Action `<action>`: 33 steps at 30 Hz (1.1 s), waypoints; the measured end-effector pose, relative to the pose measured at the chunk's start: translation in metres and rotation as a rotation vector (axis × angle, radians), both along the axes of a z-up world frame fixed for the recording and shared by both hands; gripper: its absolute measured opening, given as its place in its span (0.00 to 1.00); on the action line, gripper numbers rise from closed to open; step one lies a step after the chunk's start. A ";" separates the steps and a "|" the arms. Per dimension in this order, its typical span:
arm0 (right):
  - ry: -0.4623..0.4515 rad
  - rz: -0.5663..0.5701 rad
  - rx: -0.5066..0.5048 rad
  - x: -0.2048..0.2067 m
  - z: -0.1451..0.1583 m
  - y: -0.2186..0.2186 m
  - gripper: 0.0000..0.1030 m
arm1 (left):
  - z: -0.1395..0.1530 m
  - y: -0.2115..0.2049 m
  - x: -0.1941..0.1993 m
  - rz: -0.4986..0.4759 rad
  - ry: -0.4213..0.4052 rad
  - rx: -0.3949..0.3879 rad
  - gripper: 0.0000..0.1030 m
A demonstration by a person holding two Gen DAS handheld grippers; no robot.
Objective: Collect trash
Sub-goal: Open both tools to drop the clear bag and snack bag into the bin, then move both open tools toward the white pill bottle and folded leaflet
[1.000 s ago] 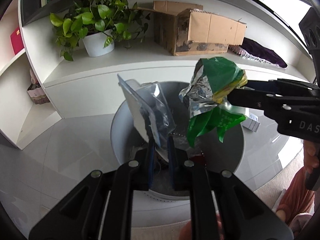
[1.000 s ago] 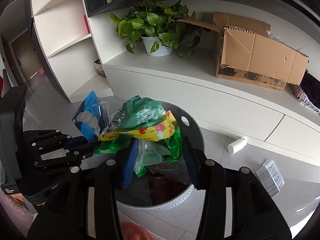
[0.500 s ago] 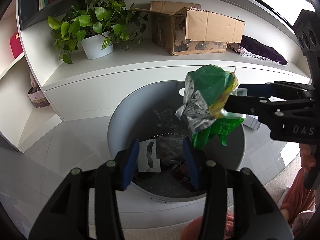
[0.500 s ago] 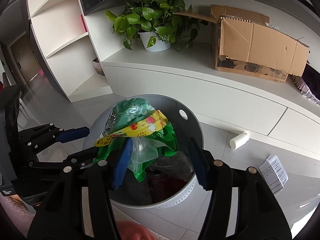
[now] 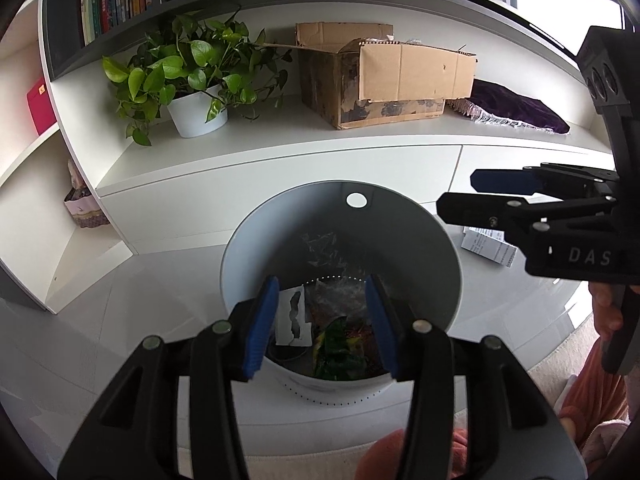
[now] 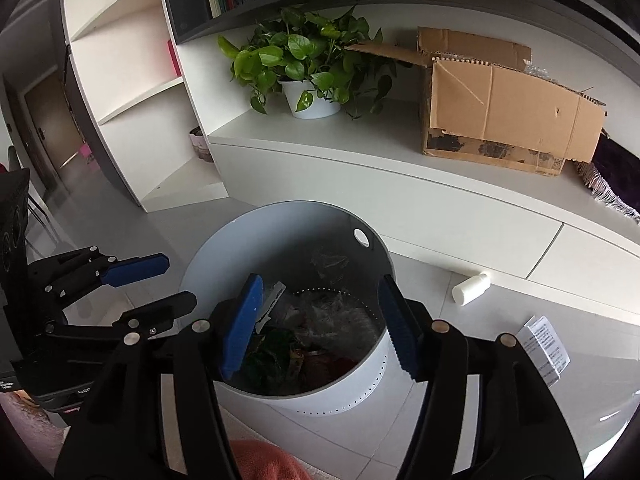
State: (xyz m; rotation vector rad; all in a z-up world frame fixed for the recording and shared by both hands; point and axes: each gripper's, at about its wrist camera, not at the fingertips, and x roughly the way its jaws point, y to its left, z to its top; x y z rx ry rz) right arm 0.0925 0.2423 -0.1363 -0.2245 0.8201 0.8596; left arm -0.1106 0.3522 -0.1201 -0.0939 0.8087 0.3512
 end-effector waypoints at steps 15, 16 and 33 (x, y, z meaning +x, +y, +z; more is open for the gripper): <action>-0.073 -0.145 0.011 0.016 0.003 -0.100 0.57 | -0.003 -0.080 0.054 -0.128 -0.019 0.005 0.51; -0.074 -0.162 0.010 0.019 0.002 -0.111 0.58 | -0.005 -0.089 0.062 -0.135 -0.020 0.012 0.51; -0.016 -0.401 -0.102 0.097 -0.082 -0.295 0.61 | -0.096 -0.183 0.210 -0.222 0.049 -0.105 0.52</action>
